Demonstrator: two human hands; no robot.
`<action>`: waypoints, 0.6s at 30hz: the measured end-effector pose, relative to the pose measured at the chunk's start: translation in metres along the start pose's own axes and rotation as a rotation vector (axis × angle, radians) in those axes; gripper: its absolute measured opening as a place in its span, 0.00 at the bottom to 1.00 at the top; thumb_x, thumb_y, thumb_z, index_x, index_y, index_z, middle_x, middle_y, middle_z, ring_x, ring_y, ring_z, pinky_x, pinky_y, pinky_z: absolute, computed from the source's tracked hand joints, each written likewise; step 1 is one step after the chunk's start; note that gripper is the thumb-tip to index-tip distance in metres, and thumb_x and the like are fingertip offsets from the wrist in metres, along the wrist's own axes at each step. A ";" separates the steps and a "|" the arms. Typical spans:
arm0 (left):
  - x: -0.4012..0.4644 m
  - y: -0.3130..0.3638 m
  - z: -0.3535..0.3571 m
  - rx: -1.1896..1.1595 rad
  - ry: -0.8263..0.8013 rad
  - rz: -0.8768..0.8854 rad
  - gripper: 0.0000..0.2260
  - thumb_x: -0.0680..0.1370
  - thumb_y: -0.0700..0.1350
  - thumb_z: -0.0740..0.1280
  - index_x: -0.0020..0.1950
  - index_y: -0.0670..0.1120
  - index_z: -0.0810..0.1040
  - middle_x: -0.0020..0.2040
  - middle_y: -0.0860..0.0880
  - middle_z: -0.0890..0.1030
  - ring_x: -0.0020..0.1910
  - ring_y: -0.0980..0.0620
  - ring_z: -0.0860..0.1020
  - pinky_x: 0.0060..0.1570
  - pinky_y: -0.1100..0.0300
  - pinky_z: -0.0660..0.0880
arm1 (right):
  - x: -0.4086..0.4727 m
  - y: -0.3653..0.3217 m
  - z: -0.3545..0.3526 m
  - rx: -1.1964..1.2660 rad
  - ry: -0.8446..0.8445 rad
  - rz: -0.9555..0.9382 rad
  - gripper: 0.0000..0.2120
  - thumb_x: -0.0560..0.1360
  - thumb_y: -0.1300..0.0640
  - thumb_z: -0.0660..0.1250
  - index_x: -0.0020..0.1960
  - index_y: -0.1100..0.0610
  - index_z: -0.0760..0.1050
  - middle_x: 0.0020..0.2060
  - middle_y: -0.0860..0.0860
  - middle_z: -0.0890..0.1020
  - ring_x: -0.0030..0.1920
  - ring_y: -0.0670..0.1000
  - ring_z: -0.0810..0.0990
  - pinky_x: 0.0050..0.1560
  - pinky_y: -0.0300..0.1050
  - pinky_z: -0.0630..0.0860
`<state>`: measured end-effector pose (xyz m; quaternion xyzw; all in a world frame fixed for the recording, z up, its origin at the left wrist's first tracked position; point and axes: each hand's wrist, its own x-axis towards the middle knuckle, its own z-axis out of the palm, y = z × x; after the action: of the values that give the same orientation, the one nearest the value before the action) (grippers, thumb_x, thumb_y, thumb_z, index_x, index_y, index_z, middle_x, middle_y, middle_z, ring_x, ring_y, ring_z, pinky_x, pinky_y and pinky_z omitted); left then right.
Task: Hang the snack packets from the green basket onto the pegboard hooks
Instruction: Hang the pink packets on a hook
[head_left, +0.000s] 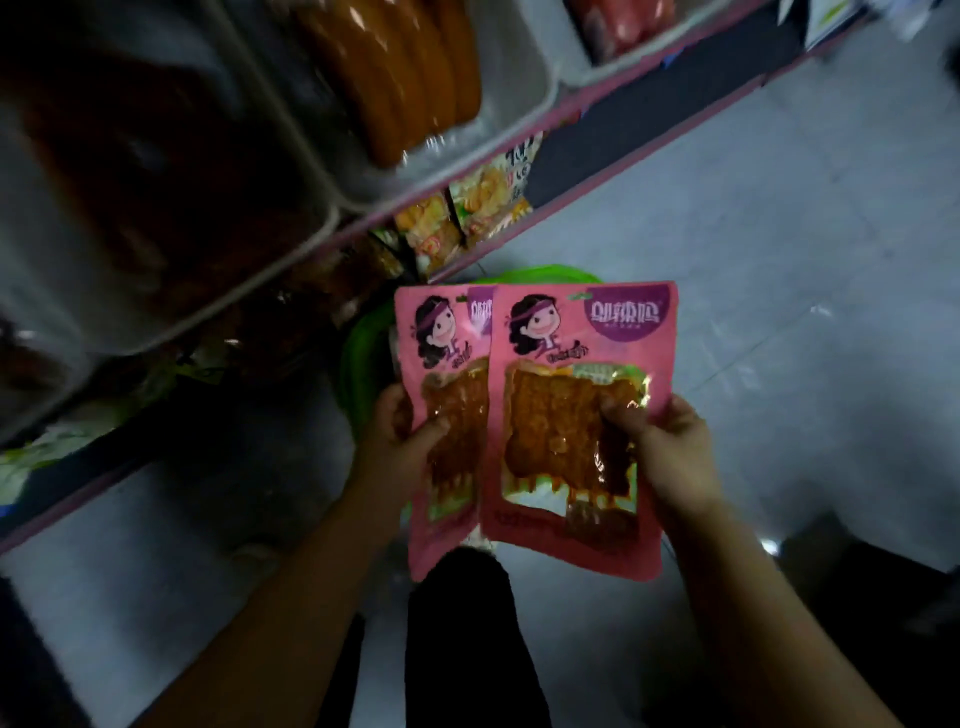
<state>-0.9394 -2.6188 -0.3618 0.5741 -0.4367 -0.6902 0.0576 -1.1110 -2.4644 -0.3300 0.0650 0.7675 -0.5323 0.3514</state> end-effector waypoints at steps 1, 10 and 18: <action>-0.028 0.020 -0.005 -0.005 -0.009 -0.004 0.14 0.76 0.39 0.67 0.57 0.54 0.77 0.51 0.52 0.82 0.51 0.51 0.81 0.49 0.51 0.78 | -0.025 -0.021 0.000 -0.012 -0.023 -0.011 0.05 0.72 0.65 0.71 0.39 0.57 0.78 0.28 0.48 0.82 0.26 0.46 0.78 0.27 0.39 0.75; -0.241 0.210 -0.092 -0.329 0.031 0.266 0.09 0.78 0.36 0.62 0.52 0.46 0.79 0.36 0.52 0.85 0.35 0.55 0.84 0.30 0.62 0.78 | -0.201 -0.221 0.023 0.091 -0.227 -0.211 0.03 0.70 0.57 0.74 0.39 0.55 0.81 0.32 0.47 0.83 0.32 0.46 0.79 0.34 0.39 0.76; -0.367 0.299 -0.232 -0.459 0.317 0.645 0.17 0.59 0.54 0.73 0.45 0.51 0.83 0.42 0.54 0.86 0.46 0.52 0.83 0.45 0.52 0.78 | -0.315 -0.354 0.118 0.238 -0.654 -0.369 0.13 0.62 0.52 0.75 0.44 0.57 0.82 0.38 0.54 0.85 0.36 0.52 0.82 0.42 0.47 0.81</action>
<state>-0.7480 -2.7133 0.1201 0.4796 -0.4144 -0.6194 0.4633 -0.9887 -2.6302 0.1133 -0.2067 0.5466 -0.6645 0.4658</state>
